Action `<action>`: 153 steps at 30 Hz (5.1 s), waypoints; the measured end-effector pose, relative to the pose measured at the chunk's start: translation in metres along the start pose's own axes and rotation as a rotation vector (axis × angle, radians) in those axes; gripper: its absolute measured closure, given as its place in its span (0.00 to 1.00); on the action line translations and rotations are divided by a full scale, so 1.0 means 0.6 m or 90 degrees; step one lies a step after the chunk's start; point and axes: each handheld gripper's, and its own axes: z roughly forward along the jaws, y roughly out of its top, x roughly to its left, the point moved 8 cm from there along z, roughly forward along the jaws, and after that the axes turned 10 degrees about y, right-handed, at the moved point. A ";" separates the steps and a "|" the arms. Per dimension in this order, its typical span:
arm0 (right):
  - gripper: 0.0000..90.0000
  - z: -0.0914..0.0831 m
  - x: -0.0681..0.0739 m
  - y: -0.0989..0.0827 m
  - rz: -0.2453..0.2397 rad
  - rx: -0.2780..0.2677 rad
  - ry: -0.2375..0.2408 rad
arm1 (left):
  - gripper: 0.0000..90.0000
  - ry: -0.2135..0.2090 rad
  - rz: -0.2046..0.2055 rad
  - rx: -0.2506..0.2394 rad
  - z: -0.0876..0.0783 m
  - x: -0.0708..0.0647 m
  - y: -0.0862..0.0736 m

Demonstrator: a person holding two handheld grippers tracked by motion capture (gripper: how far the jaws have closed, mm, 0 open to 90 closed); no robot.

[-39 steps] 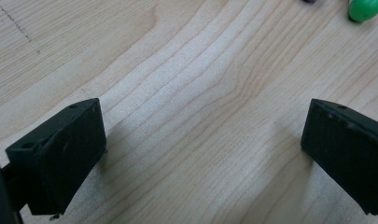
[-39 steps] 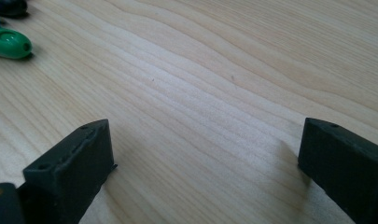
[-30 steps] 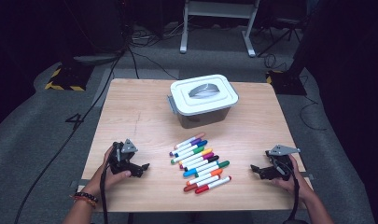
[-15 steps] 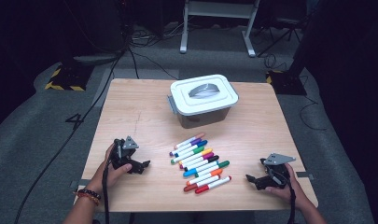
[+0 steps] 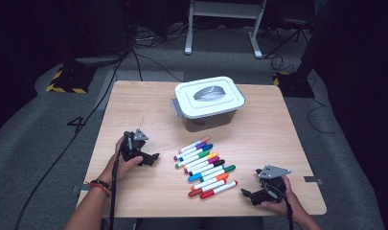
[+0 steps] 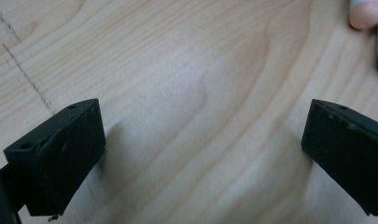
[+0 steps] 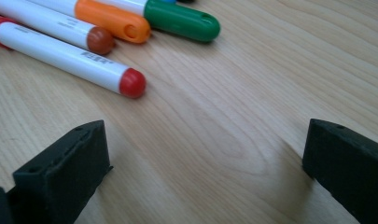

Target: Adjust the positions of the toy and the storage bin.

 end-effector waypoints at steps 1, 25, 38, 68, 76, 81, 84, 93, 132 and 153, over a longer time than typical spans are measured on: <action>0.00 0.005 0.009 0.003 -0.004 0.002 0.003 | 0.00 0.007 -0.001 0.000 0.007 0.003 0.008; 0.00 0.039 0.034 0.035 -0.003 -0.002 -0.020 | 0.00 -0.004 0.005 0.000 0.085 -0.031 0.102; 0.01 0.038 0.017 0.039 0.016 -0.009 -0.050 | 0.00 -0.043 0.053 -0.010 0.090 -0.071 0.115; 0.11 0.052 0.057 0.055 -0.022 -0.020 -0.059 | 0.01 -0.068 0.078 -0.013 0.076 -0.088 0.102; 0.08 0.050 0.027 0.058 -0.010 -0.016 -0.080 | 0.02 -0.066 0.078 -0.013 0.068 -0.087 0.093; 0.08 0.052 0.011 0.062 -0.006 -0.024 -0.090 | 0.02 -0.065 0.077 -0.016 0.061 -0.084 0.085; 0.07 0.053 0.002 0.065 -0.005 -0.023 -0.092 | 0.02 -0.064 0.075 -0.015 0.058 -0.083 0.081; 0.03 0.064 -0.029 0.077 0.007 -0.009 -0.073 | 0.02 -0.054 0.061 -0.010 0.042 -0.080 0.063; 0.20 0.098 -0.077 0.134 -0.037 0.015 -0.042 | 0.01 -0.036 0.048 -0.012 -0.024 -0.083 -0.012; 0.23 -0.004 -0.103 0.192 -0.012 -0.107 -0.013 | 0.01 -0.043 0.052 -0.011 -0.061 -0.080 -0.055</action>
